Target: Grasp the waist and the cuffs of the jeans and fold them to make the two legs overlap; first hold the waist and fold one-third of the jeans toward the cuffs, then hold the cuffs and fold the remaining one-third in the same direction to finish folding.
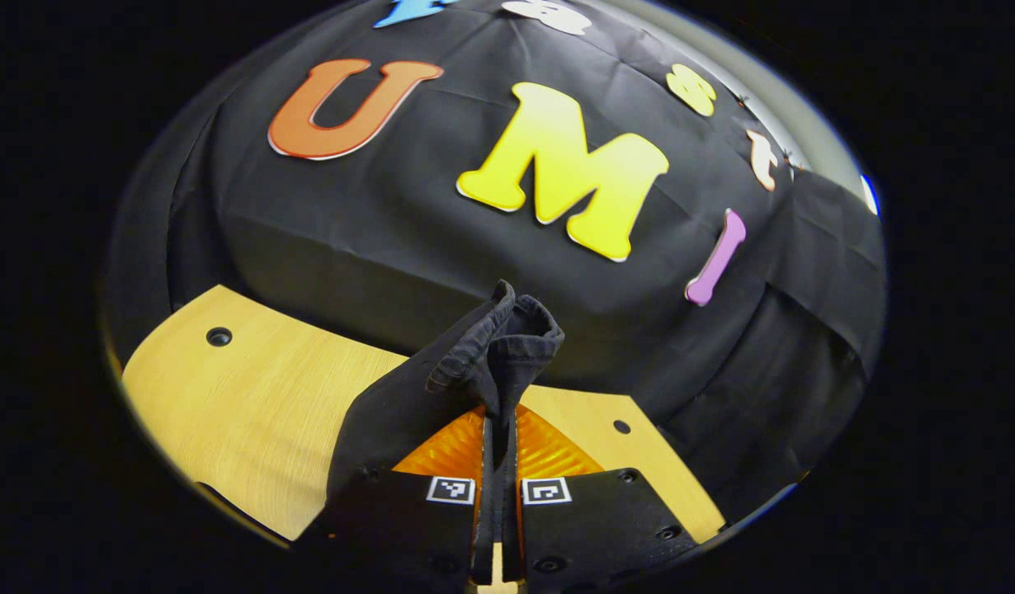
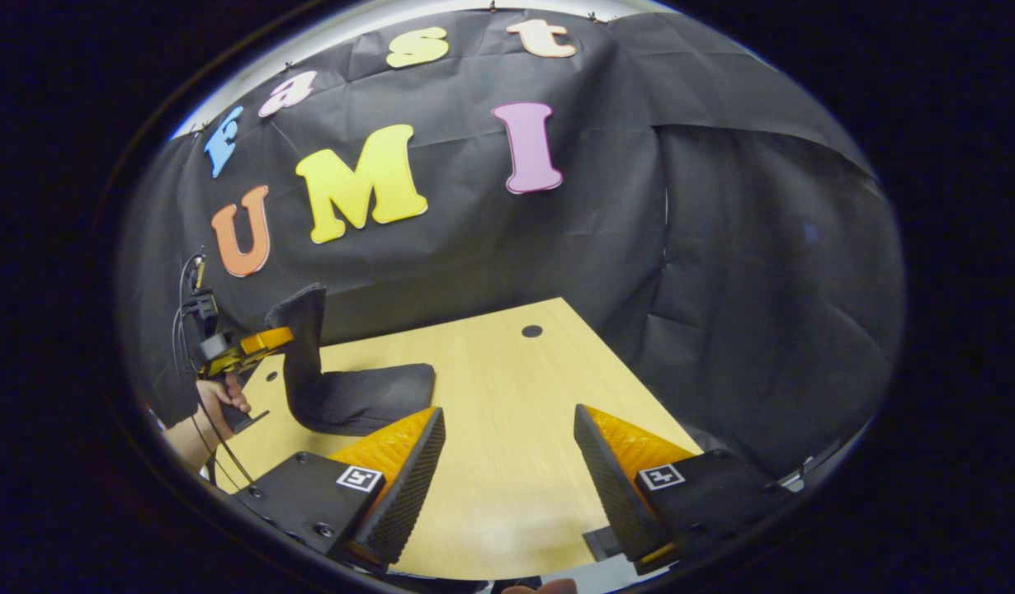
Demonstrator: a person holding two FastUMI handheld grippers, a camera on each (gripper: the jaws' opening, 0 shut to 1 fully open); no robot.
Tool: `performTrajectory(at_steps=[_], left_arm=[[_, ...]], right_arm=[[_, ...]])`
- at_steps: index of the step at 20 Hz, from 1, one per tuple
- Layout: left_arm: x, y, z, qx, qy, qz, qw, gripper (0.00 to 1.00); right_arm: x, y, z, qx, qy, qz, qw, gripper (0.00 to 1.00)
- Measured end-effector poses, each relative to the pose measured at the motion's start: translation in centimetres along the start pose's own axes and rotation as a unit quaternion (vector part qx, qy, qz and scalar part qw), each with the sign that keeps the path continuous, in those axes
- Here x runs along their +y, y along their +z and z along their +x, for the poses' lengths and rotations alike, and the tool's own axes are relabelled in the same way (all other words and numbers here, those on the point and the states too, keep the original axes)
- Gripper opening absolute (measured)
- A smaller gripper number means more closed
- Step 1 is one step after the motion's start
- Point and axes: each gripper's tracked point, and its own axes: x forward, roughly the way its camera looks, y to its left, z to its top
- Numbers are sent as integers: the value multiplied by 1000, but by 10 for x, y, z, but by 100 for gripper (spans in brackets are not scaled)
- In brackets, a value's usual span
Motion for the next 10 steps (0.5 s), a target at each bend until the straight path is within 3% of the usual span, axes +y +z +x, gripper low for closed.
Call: performTrajectory(at_steps=[4,10], left_arm=[[-20,-38,22,10,11,82,996,7],[-32,-118,44,71,15,134,988,7]], right_arm=[[-17,2,-4,1,-12,-4,1000,94],[-32,-8,7,30,-29,-1,999,96]])
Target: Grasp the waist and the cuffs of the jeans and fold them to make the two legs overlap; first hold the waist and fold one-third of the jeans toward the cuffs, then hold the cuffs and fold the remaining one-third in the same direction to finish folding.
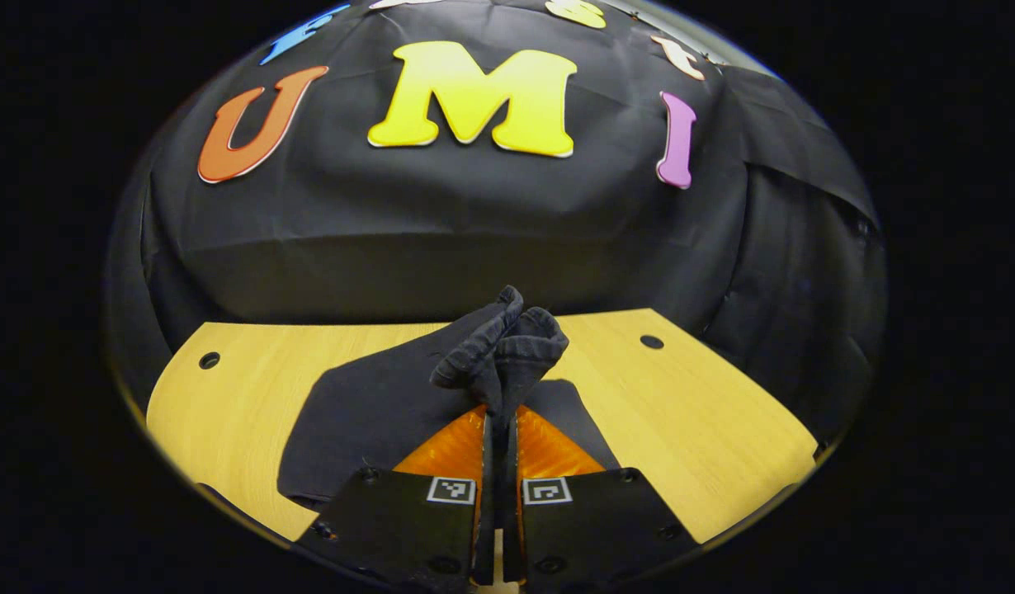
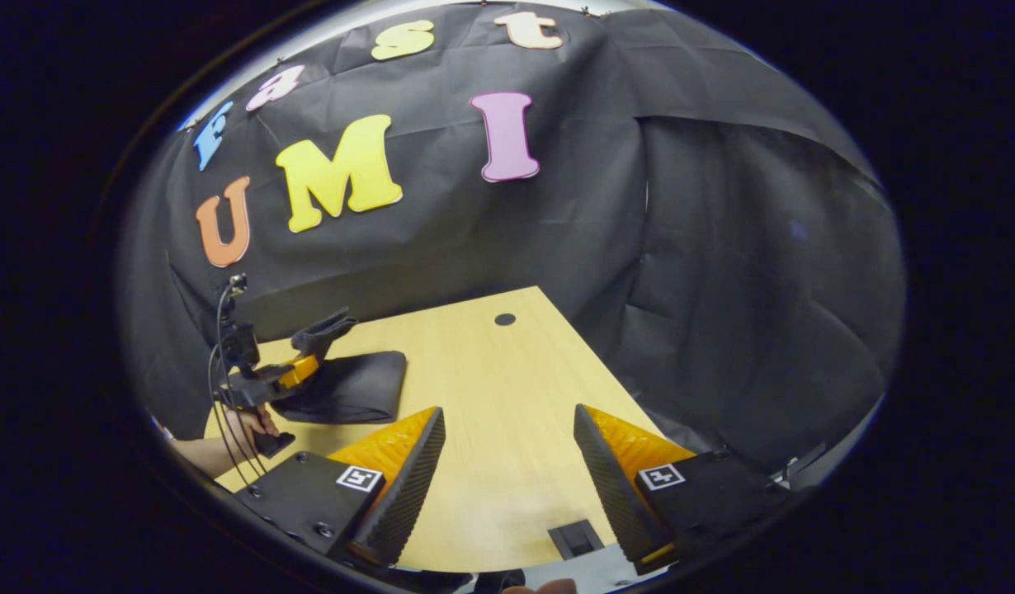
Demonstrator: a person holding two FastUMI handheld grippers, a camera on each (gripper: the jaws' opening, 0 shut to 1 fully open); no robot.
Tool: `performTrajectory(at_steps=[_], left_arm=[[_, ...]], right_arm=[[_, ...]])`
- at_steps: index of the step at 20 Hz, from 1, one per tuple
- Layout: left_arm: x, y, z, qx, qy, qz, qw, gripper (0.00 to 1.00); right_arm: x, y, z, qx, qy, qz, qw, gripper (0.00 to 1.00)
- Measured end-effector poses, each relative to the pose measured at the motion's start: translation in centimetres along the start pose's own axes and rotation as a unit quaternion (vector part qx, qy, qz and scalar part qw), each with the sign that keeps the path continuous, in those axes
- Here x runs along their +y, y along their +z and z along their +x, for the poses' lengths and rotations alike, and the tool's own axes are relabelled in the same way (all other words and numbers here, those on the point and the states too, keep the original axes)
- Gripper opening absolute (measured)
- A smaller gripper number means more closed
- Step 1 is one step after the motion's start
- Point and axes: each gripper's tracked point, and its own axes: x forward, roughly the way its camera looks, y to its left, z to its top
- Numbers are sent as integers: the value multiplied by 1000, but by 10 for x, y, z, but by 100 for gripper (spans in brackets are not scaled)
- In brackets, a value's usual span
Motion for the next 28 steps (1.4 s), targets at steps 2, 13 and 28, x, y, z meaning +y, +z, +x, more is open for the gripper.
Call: performTrajectory(at_steps=[2,13,28], left_arm=[[-4,-18,8,17,3,4,1000,7],[-11,-52,24,43,31,-4,999,20],[-12,8,-52,-15,25,-34,999,99]], right_arm=[[3,-5,4,9,2,3,1000,94],[8,-30,13,51,9,1,999,96],[58,13,16,-18,56,-48,997,94]])
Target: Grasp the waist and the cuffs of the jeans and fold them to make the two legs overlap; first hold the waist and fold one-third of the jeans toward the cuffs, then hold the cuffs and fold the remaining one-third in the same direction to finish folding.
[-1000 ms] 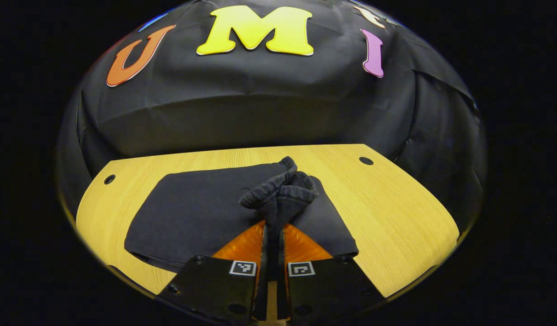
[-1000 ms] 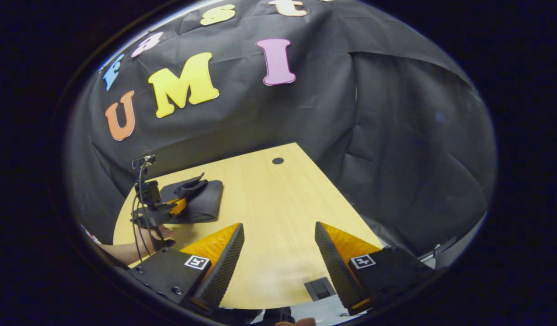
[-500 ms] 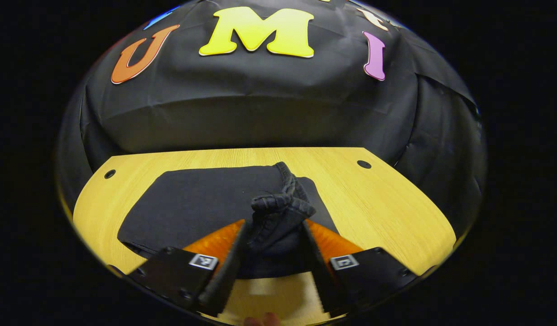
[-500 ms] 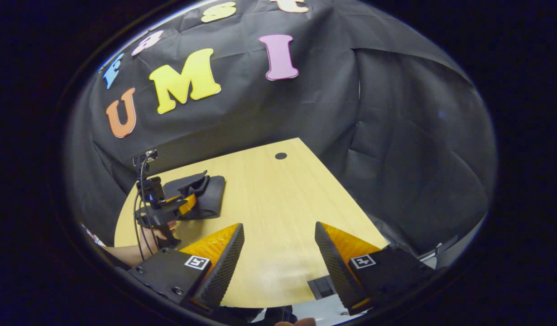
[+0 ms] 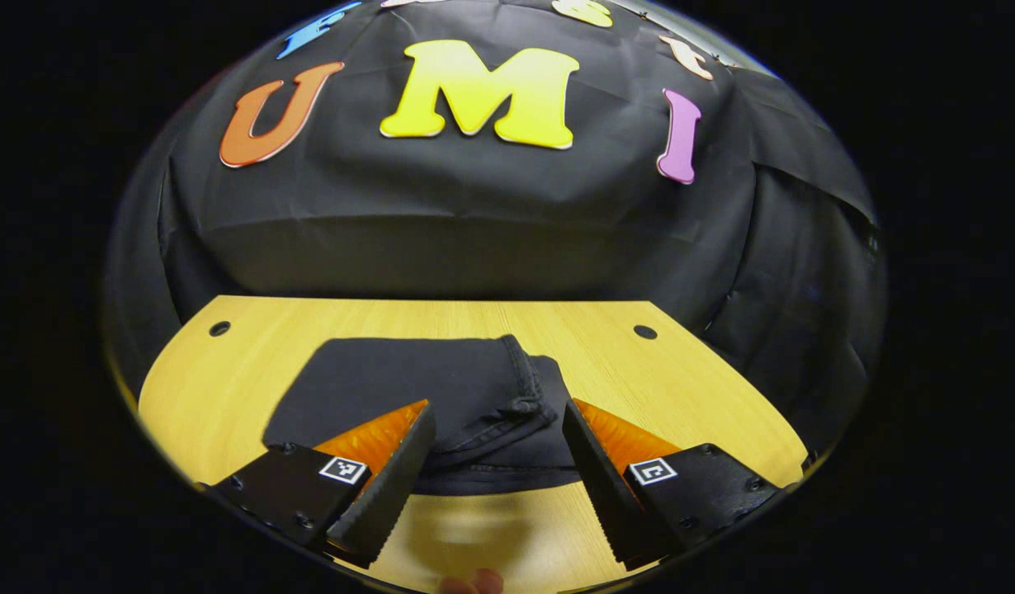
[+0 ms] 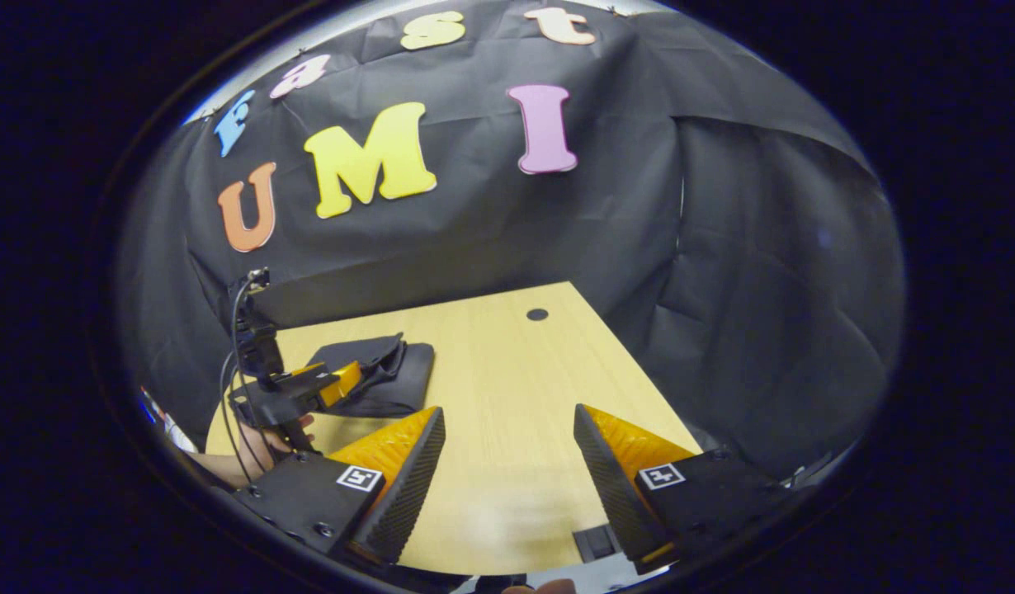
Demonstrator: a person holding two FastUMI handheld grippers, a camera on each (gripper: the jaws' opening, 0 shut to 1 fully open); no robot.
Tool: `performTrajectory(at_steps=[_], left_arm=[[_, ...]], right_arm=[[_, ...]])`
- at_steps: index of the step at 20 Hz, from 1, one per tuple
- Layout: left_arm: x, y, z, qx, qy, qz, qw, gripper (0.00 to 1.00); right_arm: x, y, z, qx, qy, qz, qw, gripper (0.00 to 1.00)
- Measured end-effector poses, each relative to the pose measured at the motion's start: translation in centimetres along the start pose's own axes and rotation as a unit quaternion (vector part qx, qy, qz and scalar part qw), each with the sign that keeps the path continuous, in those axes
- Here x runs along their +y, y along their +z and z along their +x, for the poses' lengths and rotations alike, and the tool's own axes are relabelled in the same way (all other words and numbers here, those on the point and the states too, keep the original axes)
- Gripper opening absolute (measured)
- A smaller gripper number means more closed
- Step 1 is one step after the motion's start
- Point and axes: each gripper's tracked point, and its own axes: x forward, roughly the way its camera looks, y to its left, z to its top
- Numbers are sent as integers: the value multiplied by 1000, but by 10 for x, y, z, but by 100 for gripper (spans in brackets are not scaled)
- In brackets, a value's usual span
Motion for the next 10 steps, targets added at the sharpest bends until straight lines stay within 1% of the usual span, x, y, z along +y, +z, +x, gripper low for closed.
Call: performTrajectory(at_steps=[1,3,5,6,8,10], left_arm=[[8,15,-11,-15,8,0,1000,99],[22,45,-34,-43,21,2,999,99],[38,81,-58,-74,31,-2,997,99],[45,95,-71,-88,40,-1,995,98],[56,124,-100,-114,52,4,992,99],[67,144,-125,-139,66,8,988,98]], right_arm=[[13,10,1,-16,12,-15,1000,96],[47,31,3,-44,44,-34,997,96],[75,51,6,-78,66,-59,993,96],[92,61,3,-96,80,-69,990,99],[123,77,-1,-128,105,-80,983,94],[145,90,-4,-157,118,-86,977,94]])
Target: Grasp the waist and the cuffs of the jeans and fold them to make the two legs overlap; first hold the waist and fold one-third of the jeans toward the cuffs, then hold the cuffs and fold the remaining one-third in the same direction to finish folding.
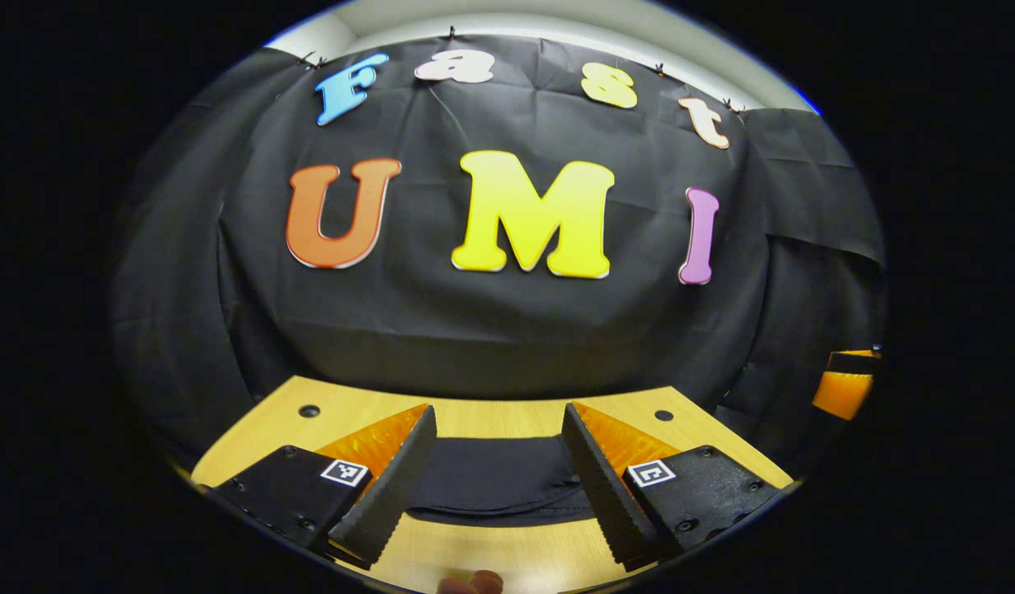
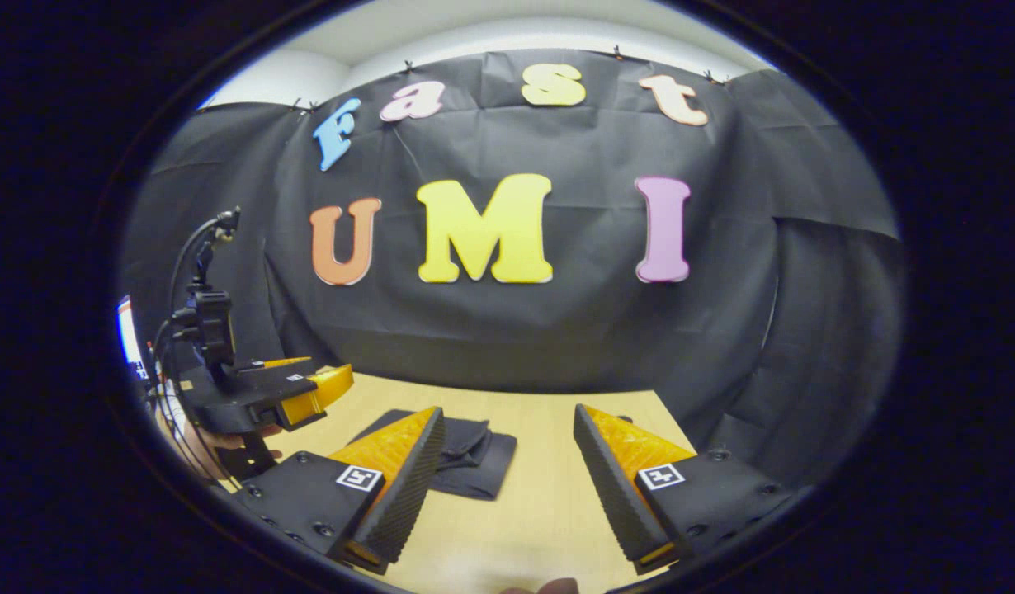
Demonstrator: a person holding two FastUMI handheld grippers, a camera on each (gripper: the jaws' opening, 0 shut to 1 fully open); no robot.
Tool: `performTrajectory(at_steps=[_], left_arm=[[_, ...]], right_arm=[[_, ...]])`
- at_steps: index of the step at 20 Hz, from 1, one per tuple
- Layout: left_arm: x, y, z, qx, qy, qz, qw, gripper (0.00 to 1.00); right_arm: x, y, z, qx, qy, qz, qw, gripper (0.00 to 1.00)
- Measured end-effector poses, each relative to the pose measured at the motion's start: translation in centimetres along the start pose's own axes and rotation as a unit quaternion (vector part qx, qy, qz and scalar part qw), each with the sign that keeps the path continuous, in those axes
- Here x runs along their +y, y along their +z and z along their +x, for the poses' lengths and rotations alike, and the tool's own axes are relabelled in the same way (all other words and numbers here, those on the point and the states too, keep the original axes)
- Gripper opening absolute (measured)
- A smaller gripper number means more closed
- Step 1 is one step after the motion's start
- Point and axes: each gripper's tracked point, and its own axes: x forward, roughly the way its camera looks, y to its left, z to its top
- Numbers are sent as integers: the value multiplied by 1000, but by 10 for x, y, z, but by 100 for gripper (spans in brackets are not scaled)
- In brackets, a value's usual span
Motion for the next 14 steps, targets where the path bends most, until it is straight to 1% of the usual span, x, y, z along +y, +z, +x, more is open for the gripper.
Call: performTrajectory(at_steps=[2,6,10,13,14], left_arm=[[8,22,-19,-22,8,-7,1000,98],[16,48,-50,-56,21,-25,998,98],[27,46,-71,-64,47,-25,997,98],[27,42,-77,-67,56,-24,996,98],[28,42,-78,-68,57,-22,996,98]], right_arm=[[12,17,5,-31,-1,-11,999,94],[41,38,5,-81,1,-24,996,94],[58,51,2,-132,-13,-30,991,94],[72,47,3,-134,-9,-40,990,94],[75,45,4,-130,-6,-37,991,96]])
